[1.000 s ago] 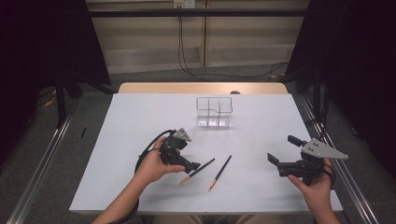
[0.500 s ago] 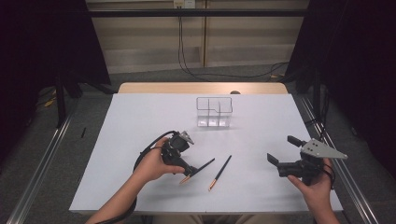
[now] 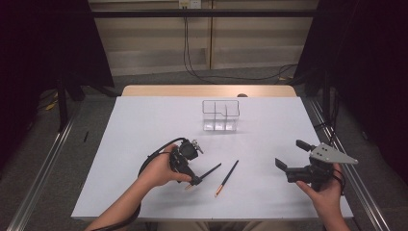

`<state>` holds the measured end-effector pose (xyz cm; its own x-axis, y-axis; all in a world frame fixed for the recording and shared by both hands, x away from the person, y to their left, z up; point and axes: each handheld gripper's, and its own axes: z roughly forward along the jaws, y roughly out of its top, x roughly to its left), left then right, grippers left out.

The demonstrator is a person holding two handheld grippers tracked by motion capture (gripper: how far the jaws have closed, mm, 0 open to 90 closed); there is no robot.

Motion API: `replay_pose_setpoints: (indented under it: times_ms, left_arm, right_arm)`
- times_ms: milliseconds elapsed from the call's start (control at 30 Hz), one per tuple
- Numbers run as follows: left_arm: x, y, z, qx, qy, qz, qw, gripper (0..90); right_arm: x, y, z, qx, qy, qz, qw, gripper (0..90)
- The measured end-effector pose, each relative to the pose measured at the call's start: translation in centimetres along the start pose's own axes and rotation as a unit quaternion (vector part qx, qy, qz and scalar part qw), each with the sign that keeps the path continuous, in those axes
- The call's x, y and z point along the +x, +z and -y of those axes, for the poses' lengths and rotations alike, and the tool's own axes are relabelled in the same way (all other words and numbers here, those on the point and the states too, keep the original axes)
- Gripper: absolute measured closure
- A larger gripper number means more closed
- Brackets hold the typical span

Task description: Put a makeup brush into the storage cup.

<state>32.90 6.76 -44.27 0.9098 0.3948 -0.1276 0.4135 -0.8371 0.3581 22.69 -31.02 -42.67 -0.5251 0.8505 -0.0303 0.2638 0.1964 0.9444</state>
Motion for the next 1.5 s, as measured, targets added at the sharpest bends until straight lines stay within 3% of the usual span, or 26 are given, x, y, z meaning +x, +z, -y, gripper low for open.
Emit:
replay_pose_setpoints:
  times_ms: [133,367,433,467,533,567,600,767,833,900,1033,1167,1500]
  left_arm:
    - [-0.1,0.0,-0.2,0.020,0.008,-0.004,0.9998,5.0]
    - [-0.6,0.3,-0.3,0.040,0.003,-0.002,0.9992,7.8]
    - [-0.7,0.4,-0.5,0.053,0.007,-0.003,0.9986,9.5]
    - [-0.7,0.3,-0.5,0.062,0.021,-0.005,0.9978,10.9]
    - [-0.9,0.4,-0.6,0.060,0.020,-0.006,0.9980,14.3]
    - [-1.1,0.5,-0.6,0.051,0.004,-0.007,0.9987,14.9]
    - [-0.9,0.3,-0.7,0.066,0.024,-0.006,0.9975,16.8]
    - [-1.1,0.3,-0.8,0.082,0.045,-0.003,0.9956,28.3]
    - [-1.4,0.4,-0.9,0.077,0.040,-0.003,0.9962,32.1]
    - [-1.3,0.4,-1.0,0.086,0.049,-0.004,0.9951,36.5]
    - [-1.3,0.6,-1.0,0.090,0.049,0.004,0.9947,41.6]
    - [-1.3,0.7,-1.1,0.093,0.036,0.006,0.9950,44.8]
    - [-1.2,0.7,-1.2,0.095,0.036,-0.004,0.9948,55.7]
  right_arm:
    - [0.0,0.0,0.0,0.000,0.000,0.000,1.0000,0.8]
    - [-0.1,-0.1,0.0,0.000,-0.002,0.002,1.0000,0.8]
    - [-0.1,0.0,0.0,0.000,-0.001,0.002,1.0000,0.8]
    - [-0.1,0.0,0.0,0.000,-0.001,0.002,1.0000,0.8]
    - [-0.1,0.0,0.0,0.000,-0.001,0.002,1.0000,0.8]
    - [-0.1,0.0,0.0,0.000,-0.001,0.002,1.0000,0.8]
    - [-0.1,0.0,0.0,0.000,-0.001,0.002,1.0000,0.8]
    - [-0.1,0.0,0.0,0.001,0.001,0.003,1.0000,0.8]
    - [-0.1,0.0,0.0,0.000,0.001,0.003,1.0000,0.8]
    - [-0.1,0.0,0.0,0.000,0.002,0.003,1.0000,0.8]
    - [-0.1,0.0,0.0,0.001,-0.001,0.002,1.0000,0.8]
    - [-0.2,-0.1,0.0,0.001,0.001,0.003,1.0000,0.8]
    - [-0.1,0.0,0.1,0.003,0.000,0.003,1.0000,0.8]
